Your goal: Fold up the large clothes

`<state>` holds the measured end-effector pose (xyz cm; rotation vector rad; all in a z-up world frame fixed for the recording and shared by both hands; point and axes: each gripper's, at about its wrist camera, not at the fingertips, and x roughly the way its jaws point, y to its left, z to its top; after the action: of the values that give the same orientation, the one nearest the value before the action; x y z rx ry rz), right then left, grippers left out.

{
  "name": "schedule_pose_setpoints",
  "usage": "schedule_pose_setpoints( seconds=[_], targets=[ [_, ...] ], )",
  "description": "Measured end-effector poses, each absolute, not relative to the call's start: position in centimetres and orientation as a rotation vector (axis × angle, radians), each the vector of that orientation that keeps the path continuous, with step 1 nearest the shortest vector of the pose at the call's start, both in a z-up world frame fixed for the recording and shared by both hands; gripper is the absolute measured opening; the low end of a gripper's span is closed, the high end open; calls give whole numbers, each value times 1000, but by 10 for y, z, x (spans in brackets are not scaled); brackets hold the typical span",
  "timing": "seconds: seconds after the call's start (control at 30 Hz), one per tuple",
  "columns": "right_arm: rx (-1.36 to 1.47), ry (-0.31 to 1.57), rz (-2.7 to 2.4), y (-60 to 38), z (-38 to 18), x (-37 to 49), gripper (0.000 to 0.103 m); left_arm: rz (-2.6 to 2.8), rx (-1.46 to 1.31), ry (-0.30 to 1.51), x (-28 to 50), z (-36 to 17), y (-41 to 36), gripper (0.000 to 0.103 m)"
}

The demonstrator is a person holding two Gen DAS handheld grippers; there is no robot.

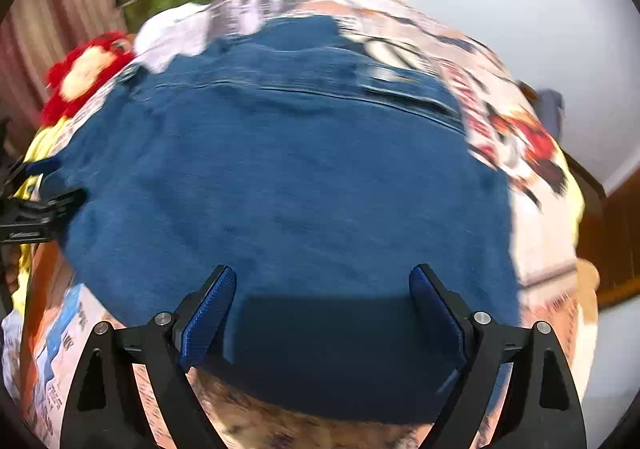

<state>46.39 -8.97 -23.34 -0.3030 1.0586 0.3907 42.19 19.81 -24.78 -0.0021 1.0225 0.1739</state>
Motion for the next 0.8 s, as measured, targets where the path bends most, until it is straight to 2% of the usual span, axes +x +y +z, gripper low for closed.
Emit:
schedule_pose_setpoints(
  seconds=[0.27, 0.4, 0.63, 0.8],
  targets=[
    [-245, 1050, 327, -146, -228, 456, 89, 251, -160, 1013, 393, -244, 240, 103],
    [-222, 1058, 296, -158, -225, 447, 93, 291, -235, 1003, 377, -246, 260, 103],
    [-205, 1083, 276, -160, -217, 443, 93, 341, -183, 993, 365, -234, 257, 103],
    [-223, 1024, 324, -140, -193, 431, 93, 341, -222, 906, 350, -208, 258, 103]
  ],
)
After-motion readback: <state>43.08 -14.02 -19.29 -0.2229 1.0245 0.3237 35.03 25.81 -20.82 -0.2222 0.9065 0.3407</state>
